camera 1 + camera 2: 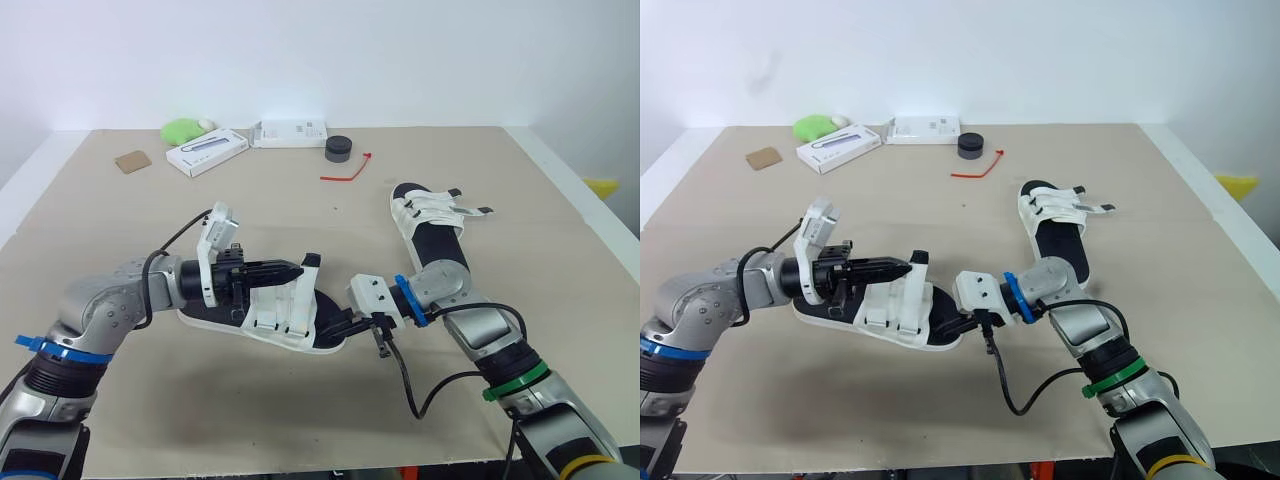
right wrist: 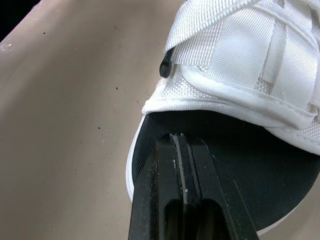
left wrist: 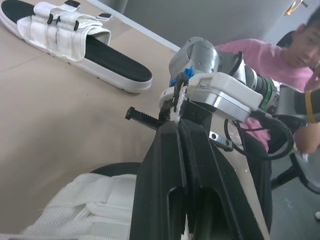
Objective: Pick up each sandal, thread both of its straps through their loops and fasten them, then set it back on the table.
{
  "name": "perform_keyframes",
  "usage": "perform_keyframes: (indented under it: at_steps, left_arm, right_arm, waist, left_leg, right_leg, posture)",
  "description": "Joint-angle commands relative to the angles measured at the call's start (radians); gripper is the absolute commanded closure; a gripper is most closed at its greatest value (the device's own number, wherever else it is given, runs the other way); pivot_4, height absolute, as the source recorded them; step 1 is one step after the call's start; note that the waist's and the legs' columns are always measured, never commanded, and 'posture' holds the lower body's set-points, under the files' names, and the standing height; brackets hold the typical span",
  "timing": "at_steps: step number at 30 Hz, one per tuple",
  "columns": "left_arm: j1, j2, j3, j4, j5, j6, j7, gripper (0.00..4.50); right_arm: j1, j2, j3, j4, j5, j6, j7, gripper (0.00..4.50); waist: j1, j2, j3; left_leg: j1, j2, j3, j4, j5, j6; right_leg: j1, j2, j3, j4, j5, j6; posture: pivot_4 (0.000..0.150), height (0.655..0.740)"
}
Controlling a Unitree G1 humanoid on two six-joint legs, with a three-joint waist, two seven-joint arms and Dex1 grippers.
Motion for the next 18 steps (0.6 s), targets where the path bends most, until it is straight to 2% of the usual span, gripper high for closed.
perform_keyframes:
  at_steps: [1, 5, 9, 18]
  left_arm:
    - [-0.020, -0.012, 0.036, 0.011, 0.047, 0.003, 0.001, 4.43]
    - [-0.026, -0.044, 0.047, 0.065, 0.060, 0.046, 0.005, 4.43]
    - [-0.032, -0.057, 0.011, 0.084, 0.144, 0.038, -0.024, 4.43]
    - [-0.036, -0.084, -0.008, 0.128, 0.239, 0.071, -0.052, 4.43]
  right_arm:
    - [0.007, -0.004, 0.010, -0.009, -0.011, 0.003, -0.003, 4.50]
    - [0.008, -0.004, 0.010, -0.009, -0.011, 0.001, -0.002, 4.50]
    - [0.013, -0.006, 0.008, -0.019, -0.010, 0.005, -0.005, 4.50]
    - [0.029, -0.016, 0.003, -0.045, -0.008, 0.016, -0.014, 4.50]
  waist:
    - [0.000, 0.000, 0.000]
    - [0.000, 0.000, 0.000]
    - [0.000, 0.000, 0.000]
    - [0.000, 0.000, 0.000]
  left_leg:
    - [0.000, 0.000, 0.000, 0.000, 0.000, 0.000]
    - [0.000, 0.000, 0.000, 0.000, 0.000, 0.000]
    - [0.000, 0.000, 0.000, 0.000, 0.000, 0.000]
    - [0.000, 0.000, 0.000, 0.000, 0.000, 0.000]
  right_leg:
    - [0.000, 0.000, 0.000, 0.000, 0.000, 0.000]
    - [0.000, 0.000, 0.000, 0.000, 0.000, 0.000]
    - [0.000, 0.000, 0.000, 0.000, 0.000, 0.000]
    - [0.000, 0.000, 0.000, 0.000, 0.000, 0.000]
  posture:
    - [0.150, 0.7400]
    - [0.150, 0.7400]
    - [0.150, 0.7400]
    - [0.150, 0.7400]
